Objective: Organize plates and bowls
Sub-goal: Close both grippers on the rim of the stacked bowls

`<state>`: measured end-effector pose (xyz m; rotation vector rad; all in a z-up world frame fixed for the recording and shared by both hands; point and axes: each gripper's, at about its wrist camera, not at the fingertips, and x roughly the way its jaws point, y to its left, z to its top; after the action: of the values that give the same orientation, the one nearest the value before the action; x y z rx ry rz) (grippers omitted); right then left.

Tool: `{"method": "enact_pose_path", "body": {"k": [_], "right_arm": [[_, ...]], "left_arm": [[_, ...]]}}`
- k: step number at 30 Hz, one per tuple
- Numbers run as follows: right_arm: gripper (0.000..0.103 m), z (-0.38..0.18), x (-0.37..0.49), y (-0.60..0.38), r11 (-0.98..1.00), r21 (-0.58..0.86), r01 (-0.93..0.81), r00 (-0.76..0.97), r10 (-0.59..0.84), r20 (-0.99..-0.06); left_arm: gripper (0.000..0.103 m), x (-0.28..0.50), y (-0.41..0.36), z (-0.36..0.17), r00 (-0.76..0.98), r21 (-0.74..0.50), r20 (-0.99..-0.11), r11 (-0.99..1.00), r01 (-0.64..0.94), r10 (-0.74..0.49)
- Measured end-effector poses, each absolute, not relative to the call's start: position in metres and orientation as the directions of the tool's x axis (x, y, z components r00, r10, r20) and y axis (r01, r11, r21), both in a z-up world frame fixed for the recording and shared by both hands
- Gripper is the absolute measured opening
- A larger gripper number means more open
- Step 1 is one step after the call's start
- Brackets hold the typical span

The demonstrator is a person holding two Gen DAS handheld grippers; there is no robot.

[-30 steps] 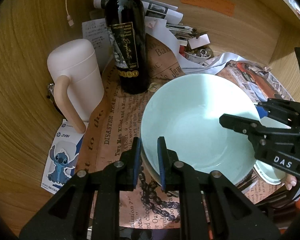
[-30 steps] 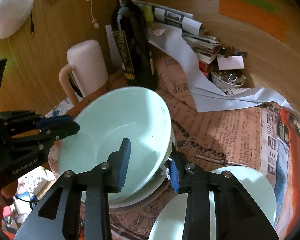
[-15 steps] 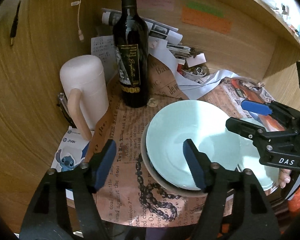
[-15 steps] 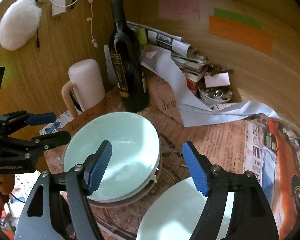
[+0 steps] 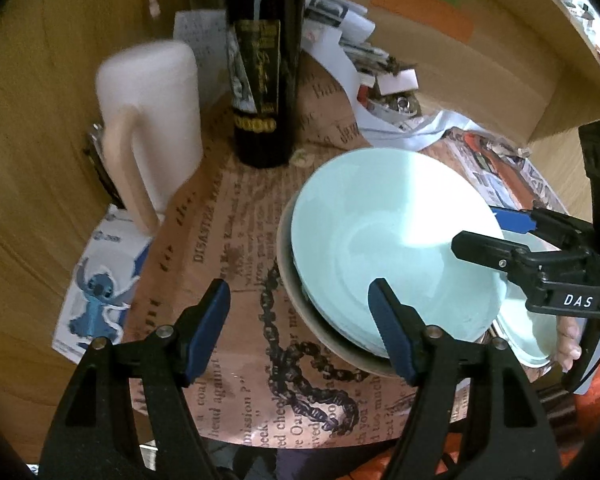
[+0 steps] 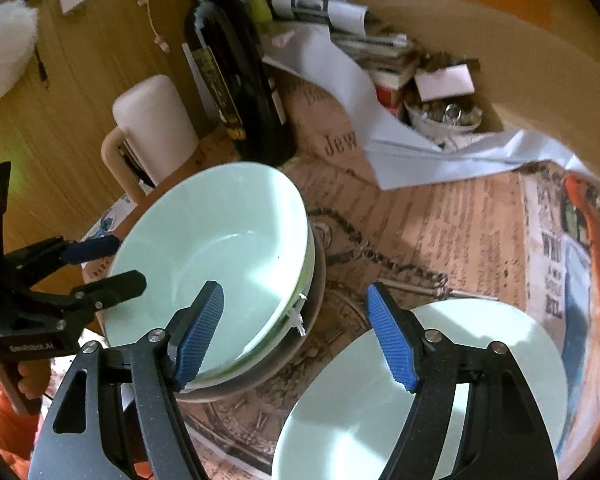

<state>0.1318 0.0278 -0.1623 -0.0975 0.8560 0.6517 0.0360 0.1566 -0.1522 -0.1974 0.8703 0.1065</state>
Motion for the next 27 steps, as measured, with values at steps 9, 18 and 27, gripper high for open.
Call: {"method": "enact_pose_path", "body": {"k": [9, 18, 27], "right_arm": [[0.067, -0.180, 0.139, 0.033, 0.795, 0.205, -0.571, 0.415, 0.495, -0.763], [0.046, -0.190, 0.144, 0.041, 0.767, 0.252, -0.590, 0.341, 0.520, -0.783], [0.037, -0.191, 0.143, 0.041, 0.788, 0.229, -0.571, 0.371, 0.498, -0.784]], "left_arm": [[0.071, 0.046, 0.157, -0.162, 0.626, -0.188, -0.778, 0.972, -0.144, -0.058], [0.046, 0.055, 0.156, -0.167, 0.605, -0.239, -0.785, 0.966, -0.095, -0.135], [0.044, 0.057, 0.152, -0.167, 0.596, -0.196, -0.798, 0.974, -0.111, -0.092]]}}
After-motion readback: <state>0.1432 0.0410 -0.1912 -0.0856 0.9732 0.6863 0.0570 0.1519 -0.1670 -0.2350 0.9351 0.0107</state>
